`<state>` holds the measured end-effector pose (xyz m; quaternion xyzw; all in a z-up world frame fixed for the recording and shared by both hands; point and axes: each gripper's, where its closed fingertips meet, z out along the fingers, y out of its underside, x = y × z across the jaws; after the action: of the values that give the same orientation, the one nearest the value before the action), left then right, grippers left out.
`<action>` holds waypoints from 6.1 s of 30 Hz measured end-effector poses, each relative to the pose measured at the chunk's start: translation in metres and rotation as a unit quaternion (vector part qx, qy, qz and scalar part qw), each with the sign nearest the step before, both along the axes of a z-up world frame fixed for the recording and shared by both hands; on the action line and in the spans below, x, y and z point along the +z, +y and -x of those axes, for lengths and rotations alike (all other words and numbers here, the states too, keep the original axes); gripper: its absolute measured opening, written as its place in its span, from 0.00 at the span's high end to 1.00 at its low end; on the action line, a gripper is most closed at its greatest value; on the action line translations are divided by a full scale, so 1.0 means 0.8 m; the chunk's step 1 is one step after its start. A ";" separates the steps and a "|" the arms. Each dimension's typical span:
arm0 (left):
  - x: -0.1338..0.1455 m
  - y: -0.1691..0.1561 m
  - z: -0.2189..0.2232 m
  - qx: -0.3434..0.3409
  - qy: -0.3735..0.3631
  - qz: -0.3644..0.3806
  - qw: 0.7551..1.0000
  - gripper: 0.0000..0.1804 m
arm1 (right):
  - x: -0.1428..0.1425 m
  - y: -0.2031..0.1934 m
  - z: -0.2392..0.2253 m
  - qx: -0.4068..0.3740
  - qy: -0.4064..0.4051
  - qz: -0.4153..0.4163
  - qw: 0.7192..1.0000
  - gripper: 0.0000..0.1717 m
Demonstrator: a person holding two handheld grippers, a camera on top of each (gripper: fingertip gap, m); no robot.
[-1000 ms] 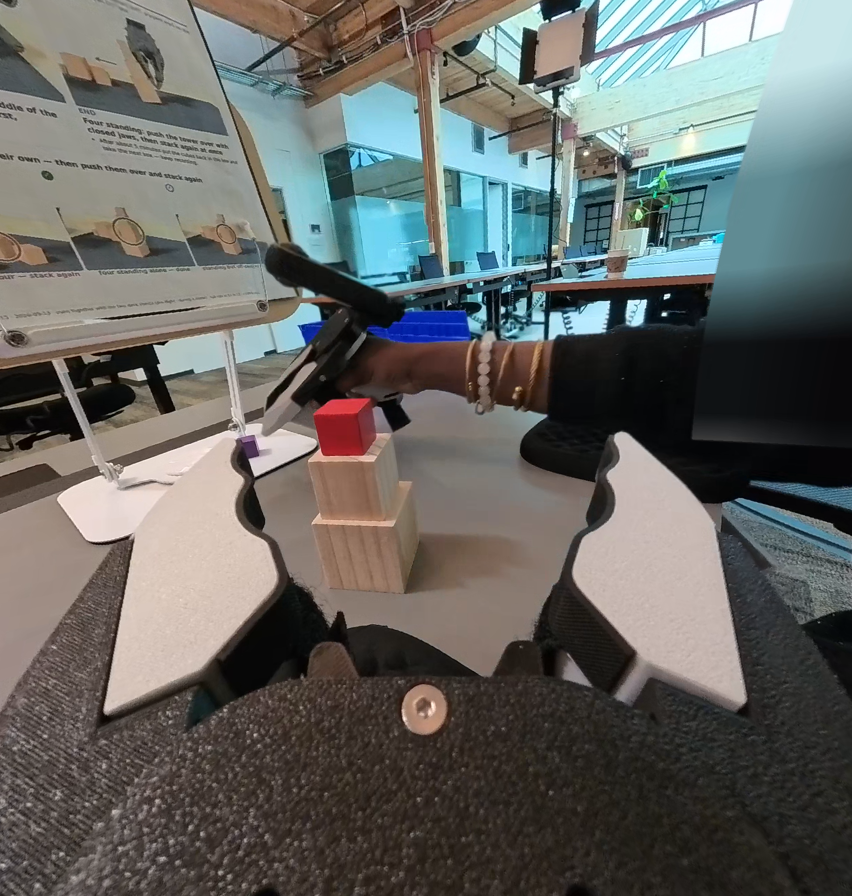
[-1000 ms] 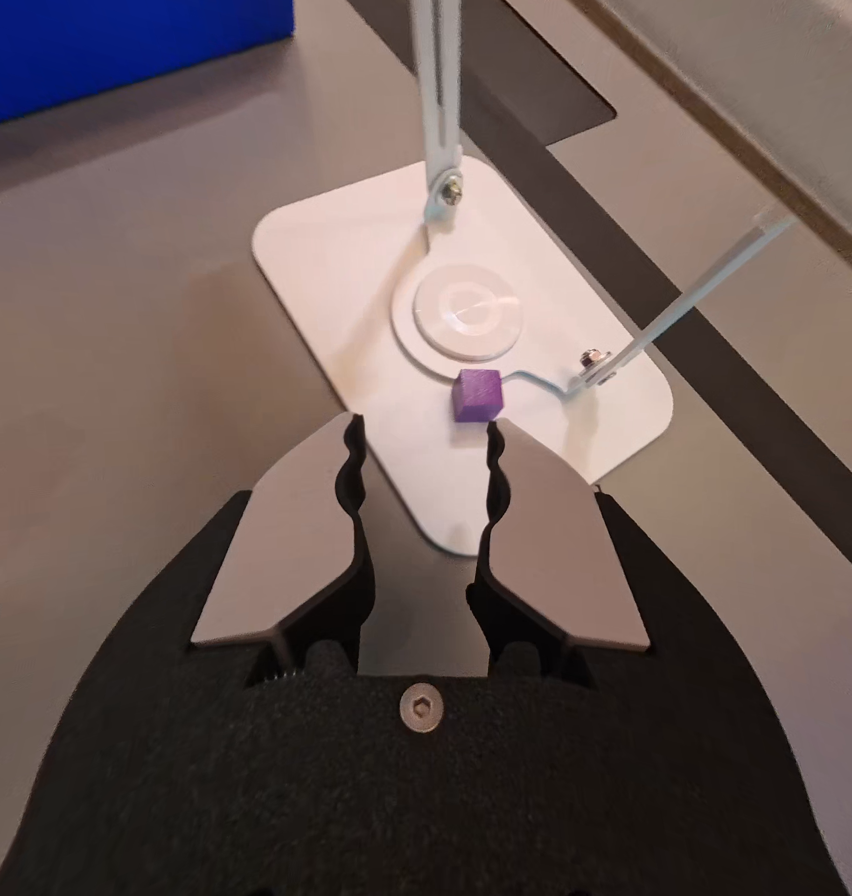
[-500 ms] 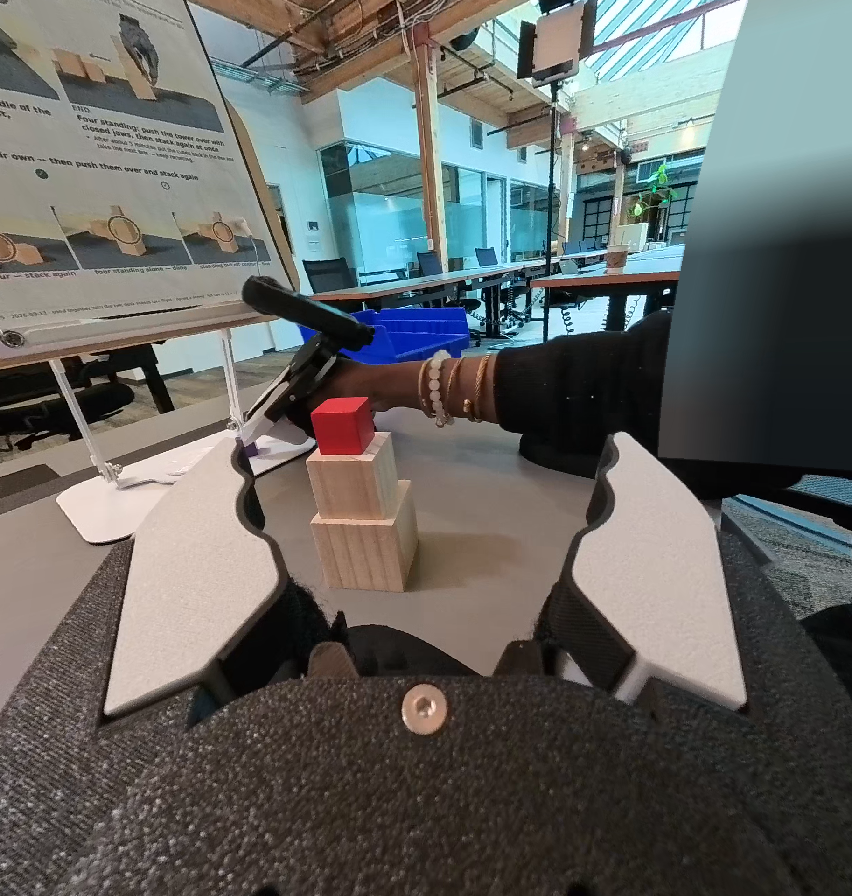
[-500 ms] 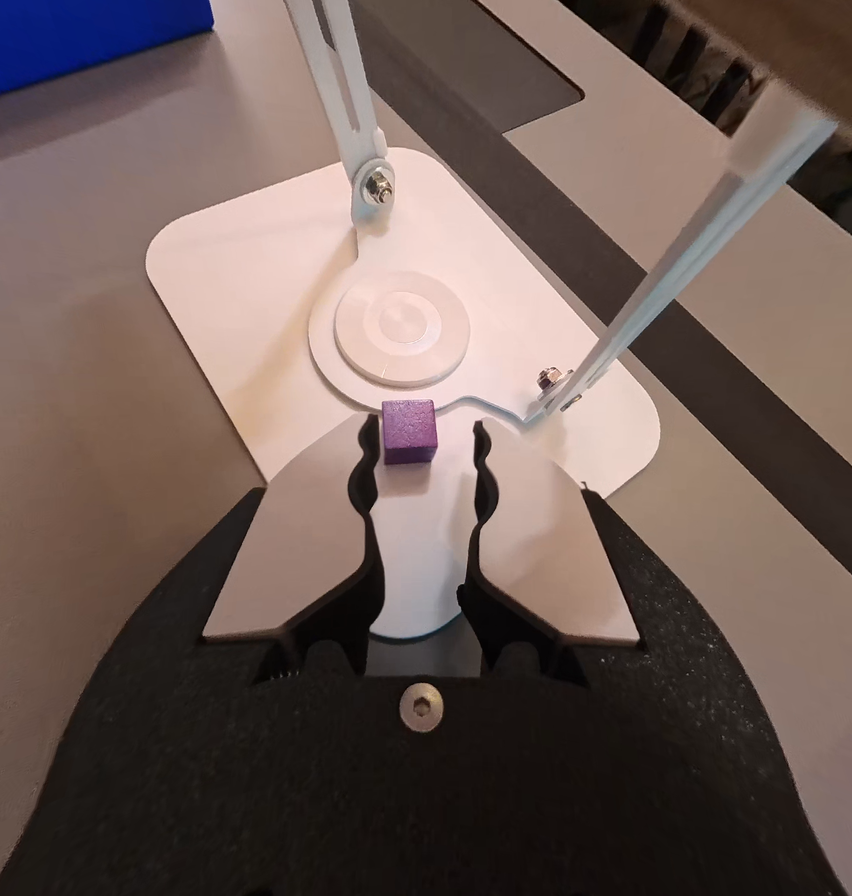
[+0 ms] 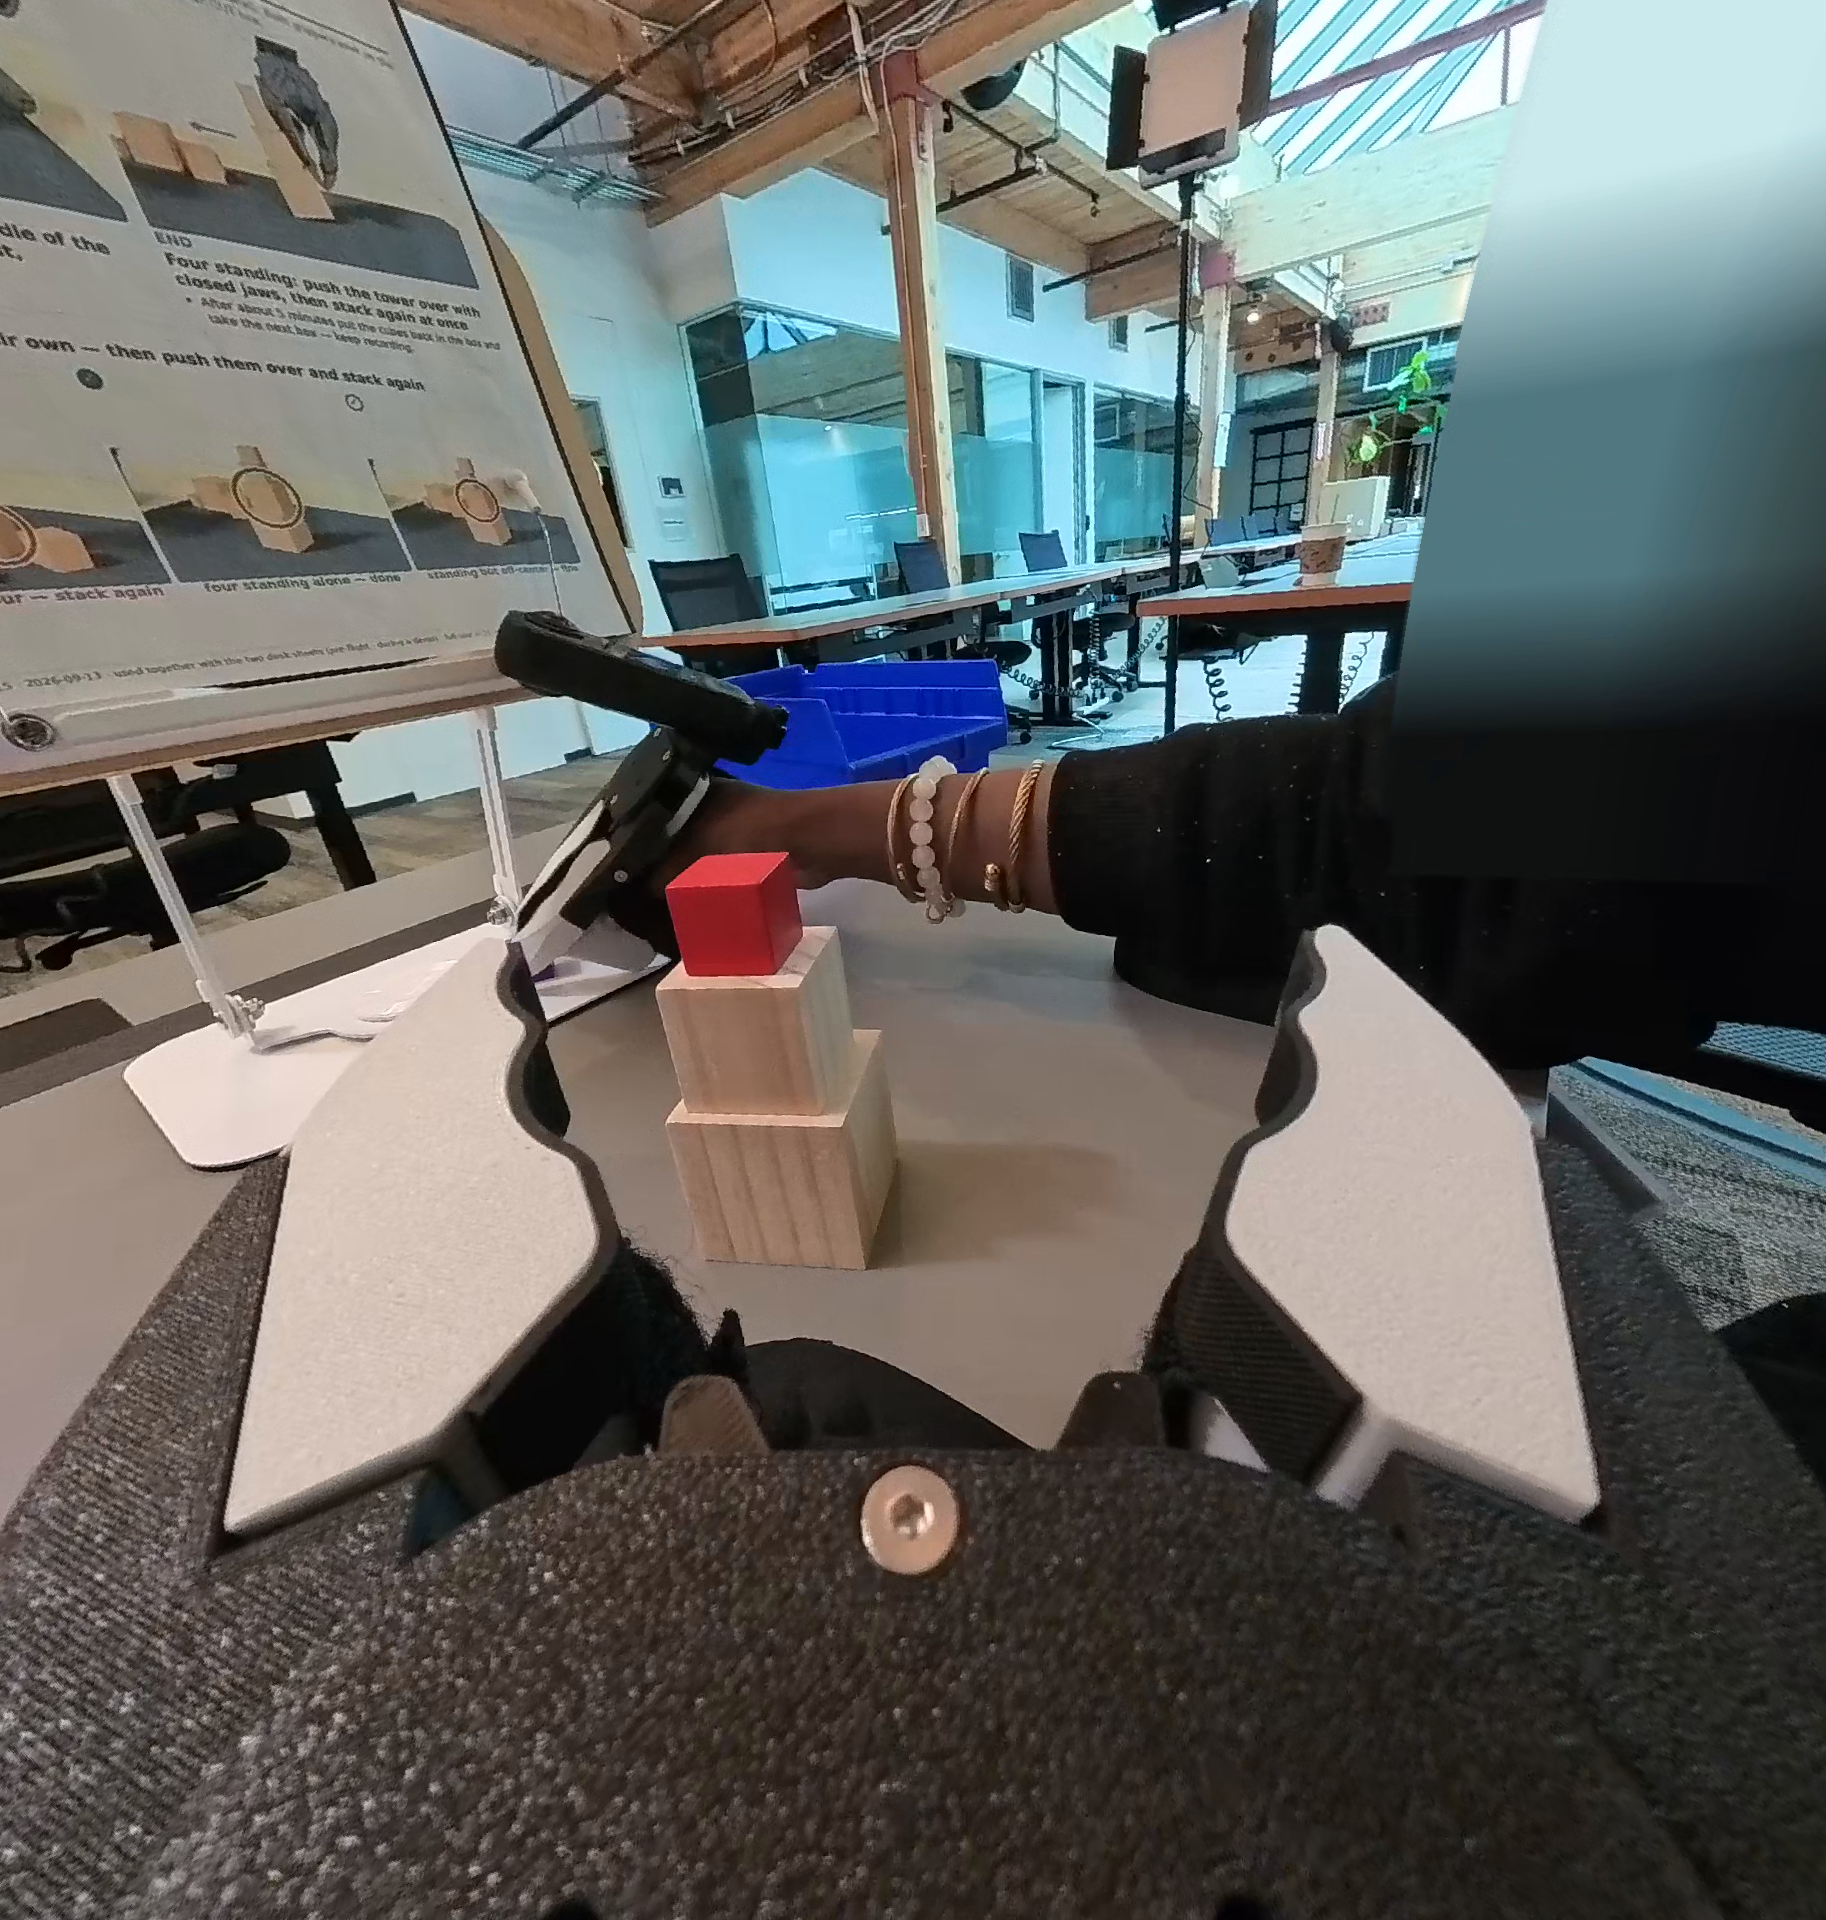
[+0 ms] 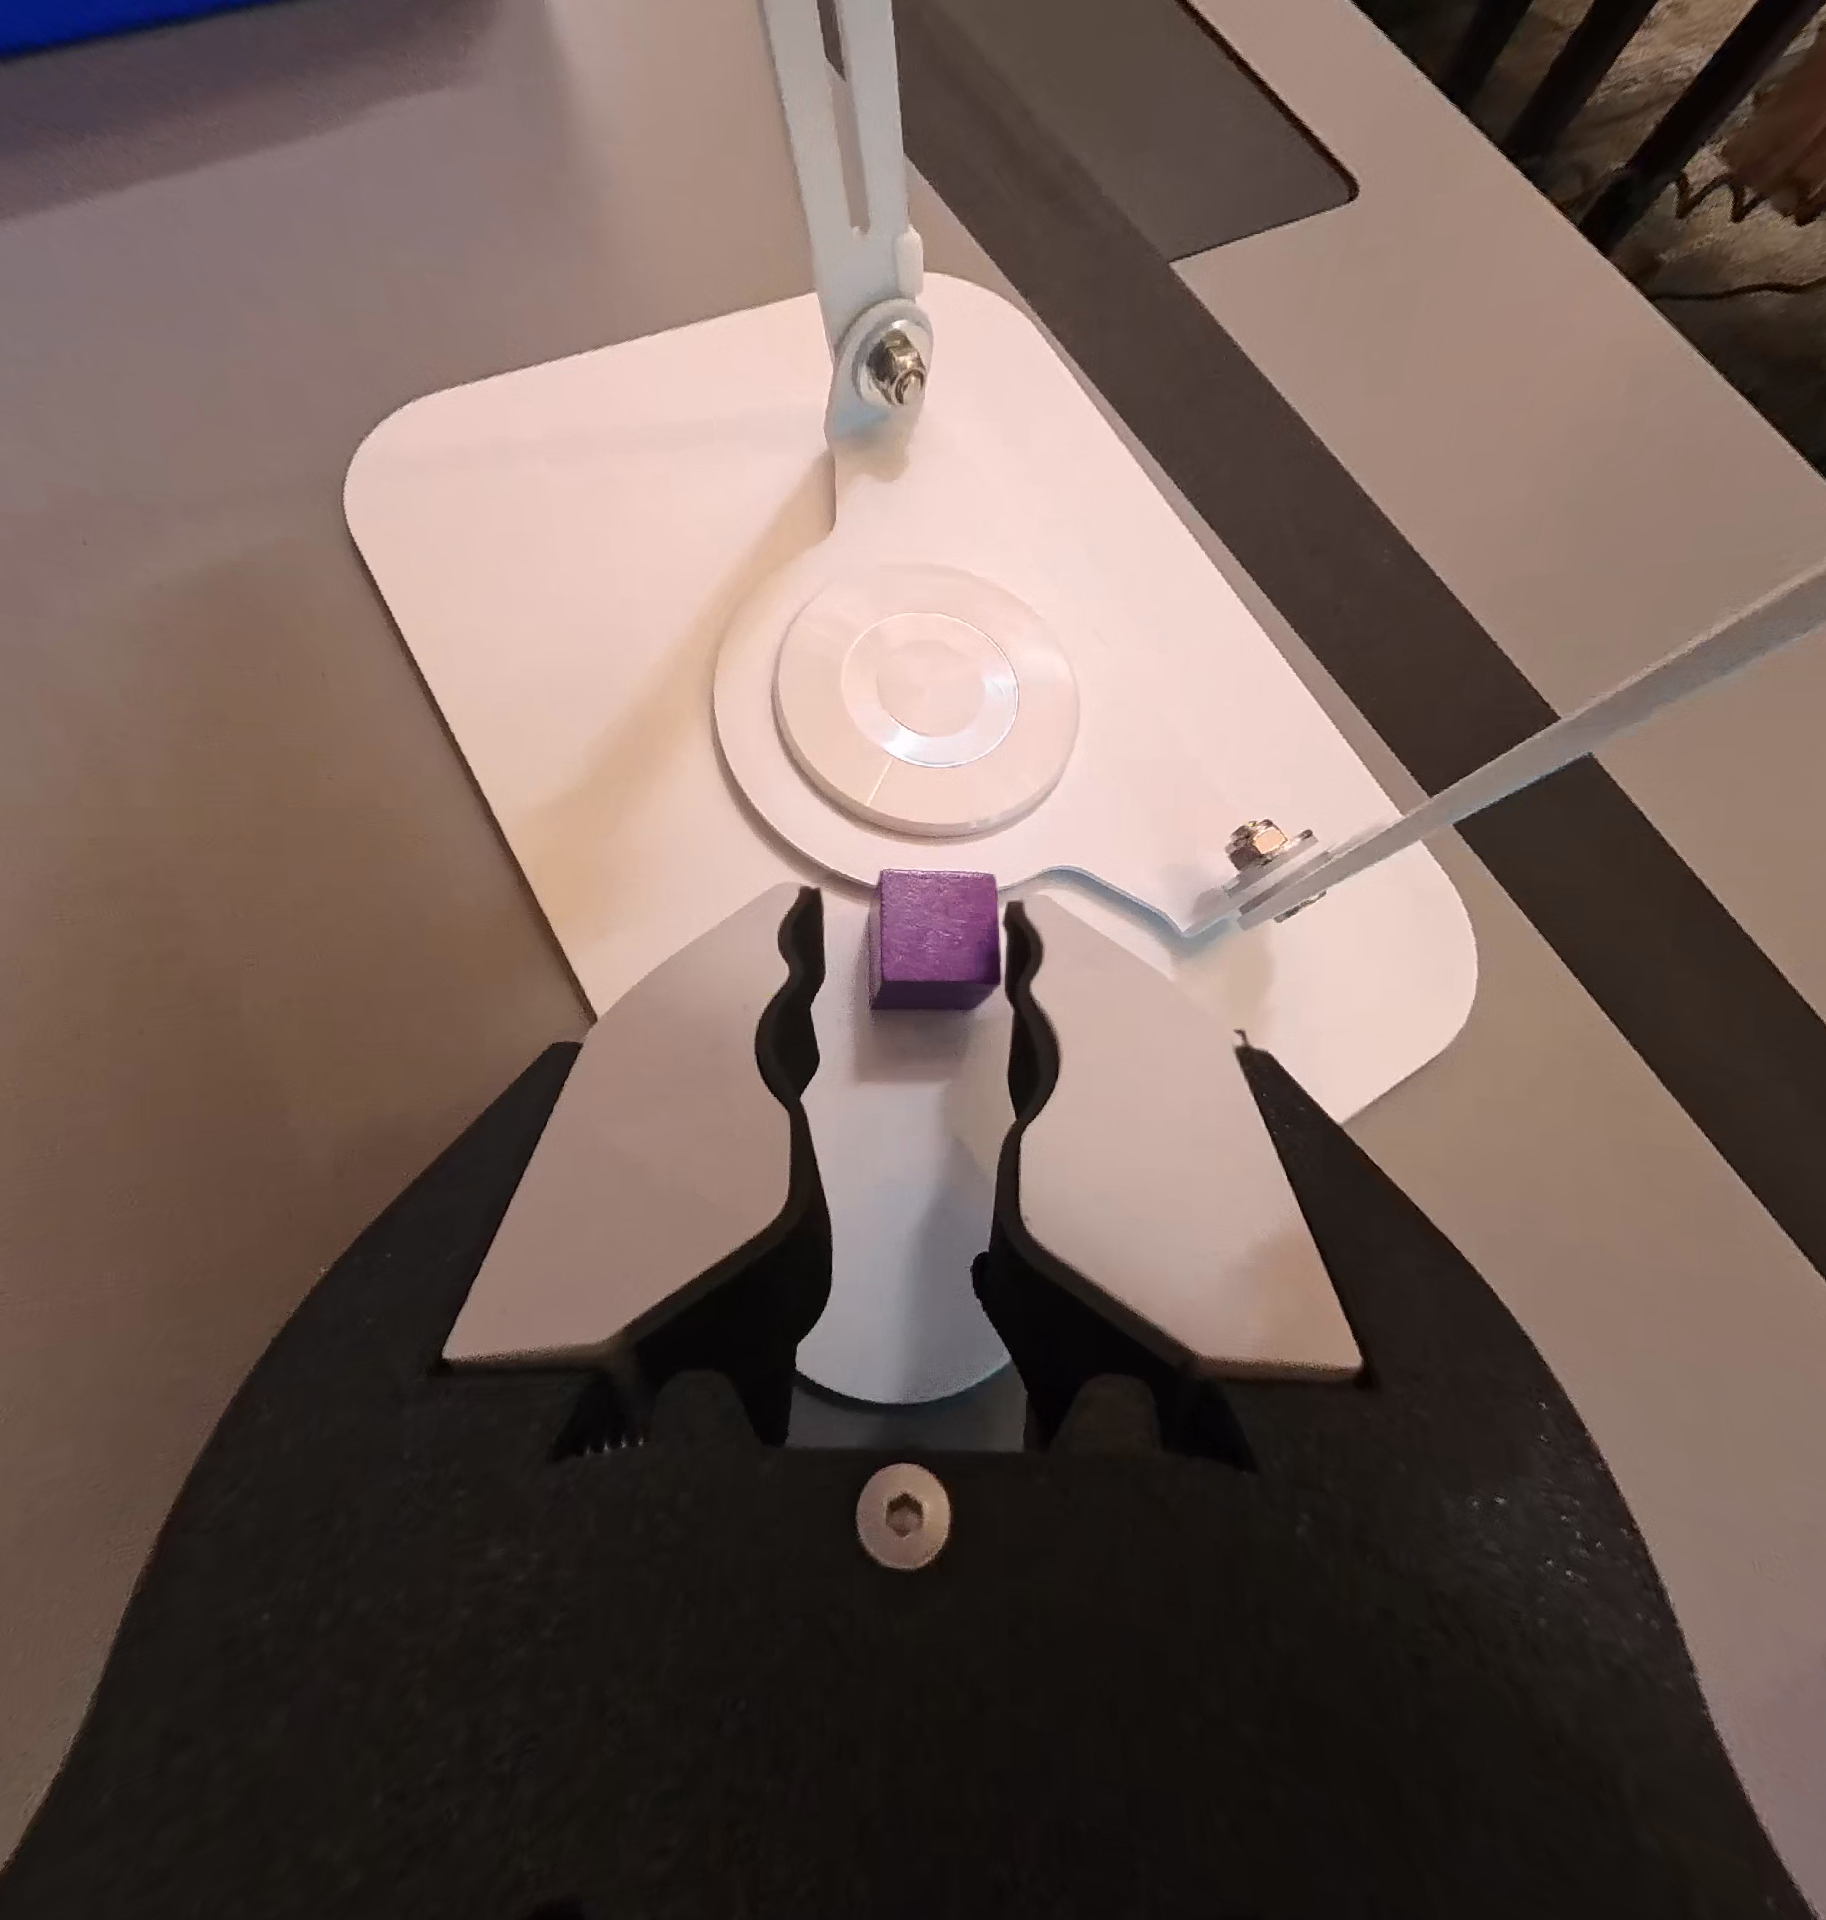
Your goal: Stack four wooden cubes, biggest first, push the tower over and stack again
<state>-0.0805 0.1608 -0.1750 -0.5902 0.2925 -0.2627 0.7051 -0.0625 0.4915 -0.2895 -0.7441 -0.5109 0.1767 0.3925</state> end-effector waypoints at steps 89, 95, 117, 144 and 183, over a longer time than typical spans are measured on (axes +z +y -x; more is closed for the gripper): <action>-0.001 0.000 -0.001 0.000 0.004 0.000 1.000 0.28 | 0.158 -0.331 0.024 0.491 0.010 0.032 0.871 0.58; -0.001 0.000 -0.001 0.000 0.004 0.001 1.000 0.28 | 0.195 -0.334 0.019 0.380 0.145 0.034 0.913 0.16; -0.002 0.004 -0.002 0.012 0.013 0.005 1.000 0.27 | 0.103 -0.352 -0.115 0.109 0.256 -0.064 0.958 0.16; -0.063 0.103 0.002 -0.040 0.265 0.142 0.953 1.00 | 0.116 -0.353 -0.126 0.101 0.299 -0.092 0.944 0.18; 0.029 0.065 0.043 0.103 0.024 0.036 0.994 1.00 | 0.118 -0.351 -0.128 0.094 0.305 -0.099 0.943 0.19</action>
<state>-0.1150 0.2127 -0.1514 -0.6484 0.2375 -0.1844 0.6994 0.0402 0.2110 -0.1949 -0.5607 -0.4491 0.3801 0.5826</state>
